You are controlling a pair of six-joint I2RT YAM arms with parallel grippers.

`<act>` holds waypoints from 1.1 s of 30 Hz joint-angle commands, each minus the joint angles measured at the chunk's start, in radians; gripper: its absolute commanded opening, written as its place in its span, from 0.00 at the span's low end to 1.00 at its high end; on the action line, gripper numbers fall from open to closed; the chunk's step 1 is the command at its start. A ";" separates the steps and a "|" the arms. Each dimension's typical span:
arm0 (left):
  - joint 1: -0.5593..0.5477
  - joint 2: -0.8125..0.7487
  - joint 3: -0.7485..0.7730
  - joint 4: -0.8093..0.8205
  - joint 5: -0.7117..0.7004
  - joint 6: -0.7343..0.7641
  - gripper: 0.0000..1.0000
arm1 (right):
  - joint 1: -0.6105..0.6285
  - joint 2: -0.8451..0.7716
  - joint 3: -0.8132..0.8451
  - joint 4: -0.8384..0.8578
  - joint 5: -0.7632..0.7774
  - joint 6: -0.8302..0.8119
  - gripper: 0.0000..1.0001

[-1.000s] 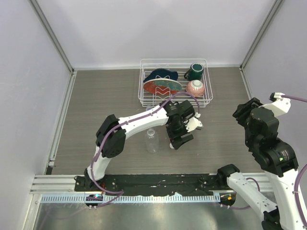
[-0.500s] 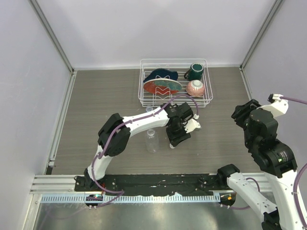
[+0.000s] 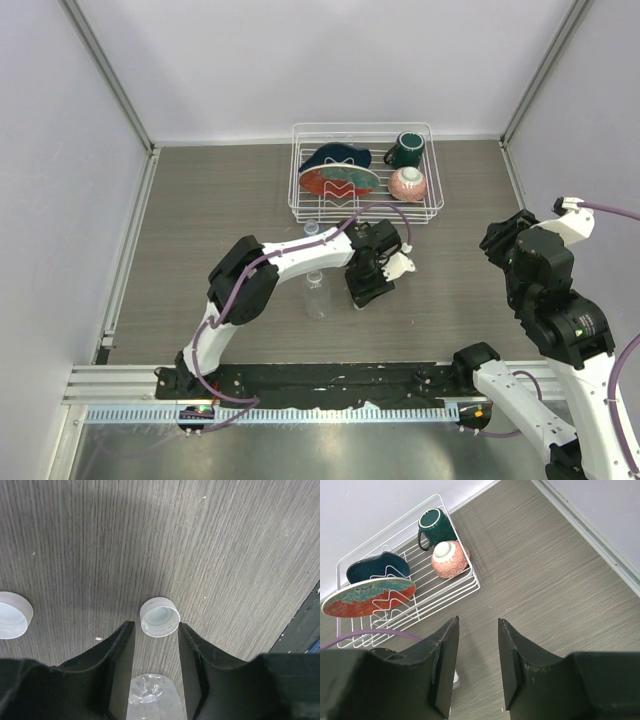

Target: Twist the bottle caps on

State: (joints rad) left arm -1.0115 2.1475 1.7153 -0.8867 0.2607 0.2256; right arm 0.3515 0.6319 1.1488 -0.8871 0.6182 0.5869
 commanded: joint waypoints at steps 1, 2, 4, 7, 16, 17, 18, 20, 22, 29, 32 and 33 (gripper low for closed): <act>0.007 0.011 -0.014 0.041 -0.011 0.012 0.42 | 0.001 -0.014 -0.001 0.039 -0.005 0.017 0.41; 0.007 0.008 -0.022 0.049 -0.018 0.012 0.40 | 0.001 -0.012 -0.003 0.037 -0.005 0.019 0.40; 0.005 0.003 -0.040 0.074 -0.024 0.009 0.33 | 0.001 -0.015 -0.006 0.042 -0.009 0.019 0.39; 0.007 -0.001 -0.059 0.092 -0.031 0.009 0.28 | 0.001 -0.015 -0.014 0.042 -0.018 0.024 0.38; 0.007 -0.001 -0.097 0.137 -0.032 0.003 0.00 | 0.003 -0.008 -0.027 0.060 -0.038 0.031 0.32; 0.007 -0.003 -0.100 0.137 -0.029 0.000 0.00 | 0.001 -0.009 -0.035 0.060 -0.040 0.034 0.32; 0.007 -0.005 -0.105 0.140 -0.026 -0.002 0.00 | 0.001 -0.009 -0.037 0.062 -0.041 0.036 0.31; 0.007 -0.011 -0.109 0.140 -0.021 -0.002 0.00 | 0.001 -0.008 -0.047 0.068 -0.049 0.042 0.31; 0.007 -0.027 -0.120 0.146 -0.023 -0.005 0.00 | 0.003 -0.008 -0.055 0.076 -0.054 0.048 0.31; 0.024 -0.242 -0.105 0.155 -0.116 -0.005 0.00 | 0.003 0.020 -0.044 0.099 -0.092 0.091 0.31; 0.050 -0.401 -0.092 0.126 -0.159 0.037 0.00 | 0.001 0.045 -0.034 0.119 -0.132 0.126 0.32; 0.056 -0.425 -0.074 0.096 -0.169 0.047 0.00 | 0.001 0.052 -0.037 0.126 -0.147 0.139 0.33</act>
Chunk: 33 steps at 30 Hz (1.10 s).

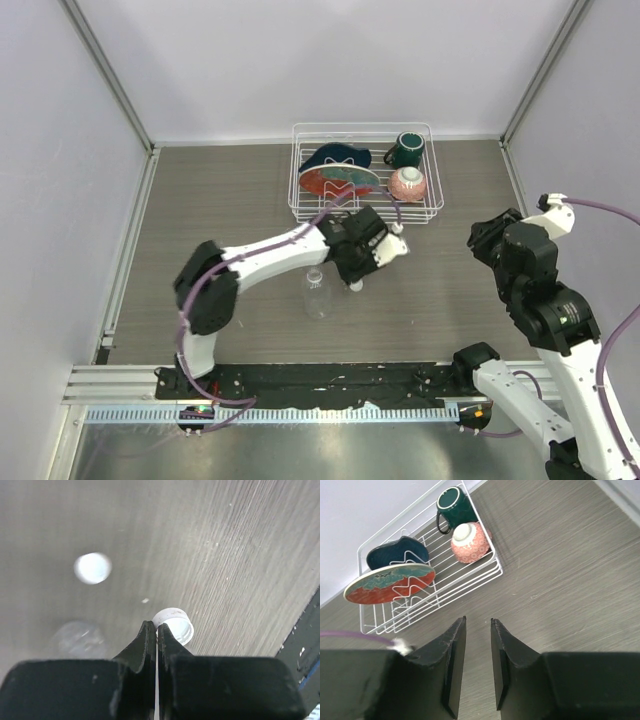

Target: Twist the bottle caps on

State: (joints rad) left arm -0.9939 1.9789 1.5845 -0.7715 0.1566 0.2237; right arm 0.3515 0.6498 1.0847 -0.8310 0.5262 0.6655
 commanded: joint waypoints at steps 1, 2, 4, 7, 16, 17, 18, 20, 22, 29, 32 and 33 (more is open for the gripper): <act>0.044 -0.274 0.089 -0.055 -0.072 0.052 0.00 | 0.001 0.039 0.020 0.094 -0.092 0.083 0.33; 0.055 -0.305 0.129 -0.115 -0.074 0.058 0.00 | 0.000 0.053 0.014 0.108 -0.110 0.095 0.33; 0.057 -0.360 0.135 -0.130 -0.075 0.087 0.00 | 0.001 0.066 -0.002 0.157 -0.178 0.133 0.33; 0.055 -0.471 0.129 -0.083 -0.043 0.134 0.00 | 0.003 0.109 -0.032 0.255 -0.270 0.190 0.38; 0.057 -0.713 -0.146 0.337 -0.068 0.098 0.00 | 0.004 0.163 -0.285 0.898 -0.707 0.584 0.79; 0.057 -0.741 -0.194 0.427 -0.066 0.112 0.00 | 0.009 0.165 -0.316 0.964 -0.721 0.642 0.84; 0.057 -0.768 -0.239 0.484 -0.058 0.135 0.00 | 0.012 0.166 -0.342 1.075 -0.727 0.722 0.86; 0.055 -0.842 -0.363 0.646 -0.036 0.169 0.00 | 0.036 0.186 -0.385 1.159 -0.727 0.784 0.90; 0.048 -0.859 -0.397 0.713 -0.015 0.190 0.00 | 0.058 0.227 -0.373 1.210 -0.729 0.821 0.91; 0.003 -0.792 -0.440 1.010 -0.124 0.327 0.00 | 0.148 0.329 -0.350 1.287 -0.741 0.890 0.91; 0.003 -0.766 -0.449 1.075 -0.143 0.359 0.00 | 0.159 0.327 -0.359 1.302 -0.744 0.893 0.91; 0.003 -0.762 -0.454 1.083 -0.147 0.361 0.00 | 0.159 0.324 -0.362 1.314 -0.744 0.896 0.90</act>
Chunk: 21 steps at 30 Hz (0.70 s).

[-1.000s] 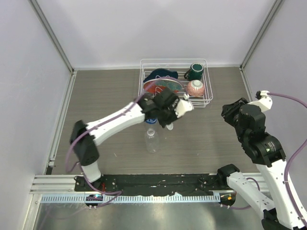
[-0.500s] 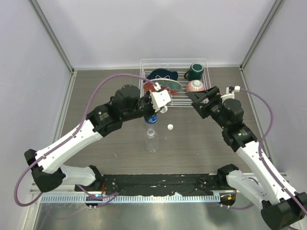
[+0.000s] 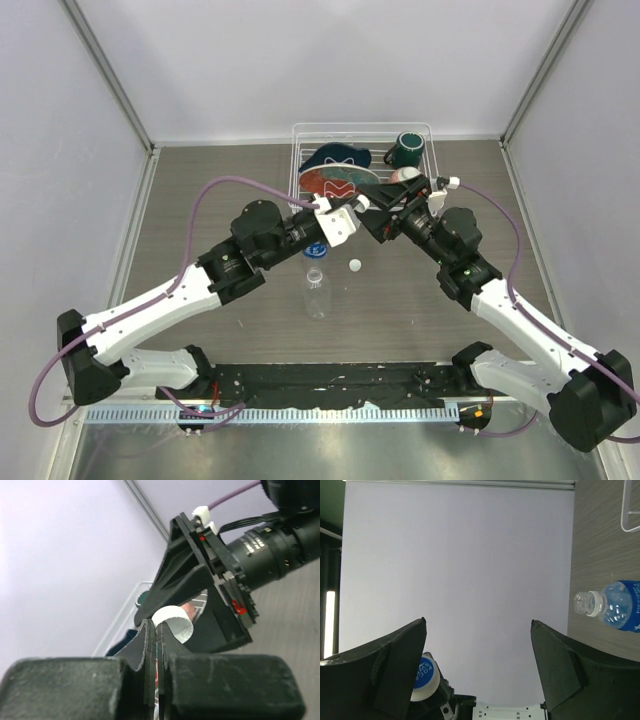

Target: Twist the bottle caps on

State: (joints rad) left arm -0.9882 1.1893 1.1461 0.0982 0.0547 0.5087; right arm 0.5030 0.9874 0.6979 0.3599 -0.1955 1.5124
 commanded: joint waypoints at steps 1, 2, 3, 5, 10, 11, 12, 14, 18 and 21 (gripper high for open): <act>-0.003 0.030 -0.020 0.218 -0.046 0.082 0.00 | 0.008 -0.015 0.019 0.131 -0.022 0.051 0.90; -0.003 0.032 -0.023 0.221 -0.046 0.083 0.00 | 0.008 -0.016 0.017 0.137 -0.027 0.055 0.89; -0.004 0.032 -0.037 0.225 -0.046 0.083 0.00 | 0.008 -0.018 0.015 0.151 -0.030 0.058 0.89; -0.004 0.035 -0.045 0.233 -0.082 0.086 0.00 | 0.008 -0.021 0.015 0.163 -0.039 0.063 0.88; -0.016 0.049 -0.042 0.222 -0.116 0.070 0.00 | 0.008 -0.041 0.014 0.166 -0.041 0.055 0.86; -0.020 0.052 -0.040 0.221 -0.119 0.068 0.00 | 0.008 -0.043 0.012 0.169 -0.042 0.054 0.86; -0.021 0.056 -0.034 0.216 -0.124 0.059 0.00 | 0.008 -0.046 0.012 0.169 -0.047 0.046 0.85; -0.023 0.070 -0.017 0.196 -0.124 0.045 0.00 | 0.008 -0.055 0.011 0.166 -0.048 0.036 0.84; -0.030 0.090 -0.003 0.175 -0.121 0.031 0.00 | 0.008 -0.075 0.009 0.151 -0.048 0.012 0.81; -0.033 0.105 0.010 0.170 -0.121 0.016 0.00 | 0.008 -0.082 0.008 0.149 -0.051 0.005 0.77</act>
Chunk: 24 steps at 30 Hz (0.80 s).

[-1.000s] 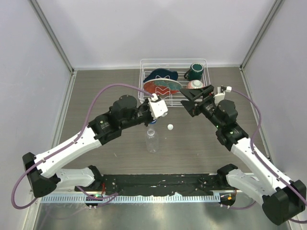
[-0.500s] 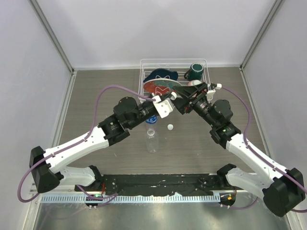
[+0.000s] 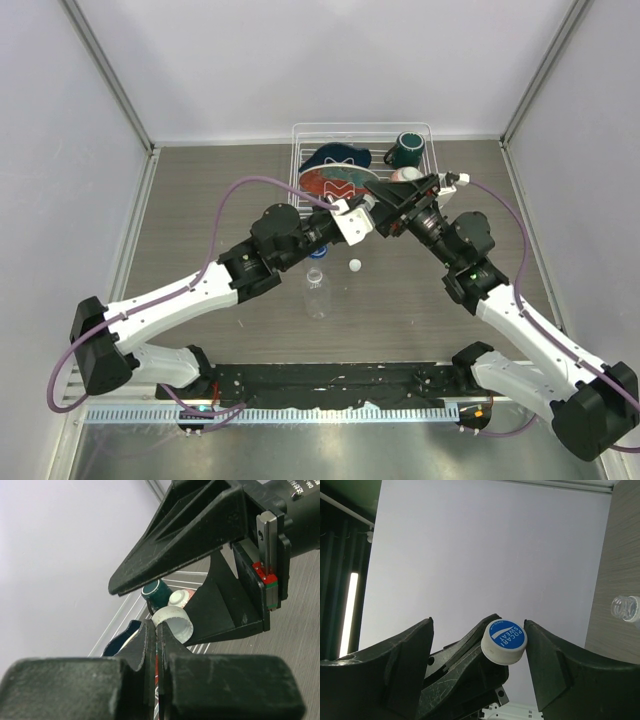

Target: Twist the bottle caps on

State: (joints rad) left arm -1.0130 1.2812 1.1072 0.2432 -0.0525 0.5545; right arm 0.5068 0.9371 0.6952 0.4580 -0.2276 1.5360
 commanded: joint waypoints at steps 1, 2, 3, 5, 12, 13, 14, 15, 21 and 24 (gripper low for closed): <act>-0.012 0.015 0.051 0.021 -0.014 -0.031 0.00 | 0.004 -0.034 0.007 0.051 -0.021 -0.020 0.77; -0.015 0.015 0.052 0.018 -0.014 -0.033 0.00 | 0.004 -0.035 0.006 0.053 -0.022 -0.019 0.75; -0.018 0.018 0.054 0.016 -0.015 -0.033 0.00 | 0.004 -0.038 0.003 0.057 -0.024 -0.020 0.73; -0.019 0.021 0.056 0.016 -0.021 -0.033 0.00 | 0.004 -0.043 0.001 0.056 -0.026 -0.020 0.70; -0.025 0.023 0.046 0.011 -0.026 -0.038 0.00 | 0.002 -0.054 -0.005 0.071 -0.024 -0.016 0.59; -0.027 0.020 0.040 0.011 -0.024 -0.038 0.00 | 0.001 -0.058 -0.006 0.073 -0.024 -0.016 0.58; -0.029 0.018 0.039 0.010 -0.024 -0.038 0.00 | 0.001 -0.063 -0.006 0.076 -0.023 -0.017 0.57; -0.030 0.015 0.039 0.005 -0.020 -0.038 0.00 | 0.002 -0.064 -0.011 0.076 -0.022 -0.017 0.57; -0.032 -0.009 0.028 -0.010 -0.006 -0.053 0.00 | -0.013 -0.075 -0.022 0.084 -0.024 -0.019 0.54; -0.033 -0.022 0.023 -0.013 -0.006 -0.062 0.00 | -0.017 -0.073 -0.020 0.087 -0.027 -0.022 0.54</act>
State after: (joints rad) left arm -1.0405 1.2930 1.1316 0.2436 -0.0666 0.5232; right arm 0.4984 0.8963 0.6636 0.4442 -0.2379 1.5181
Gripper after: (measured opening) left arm 0.020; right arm 0.542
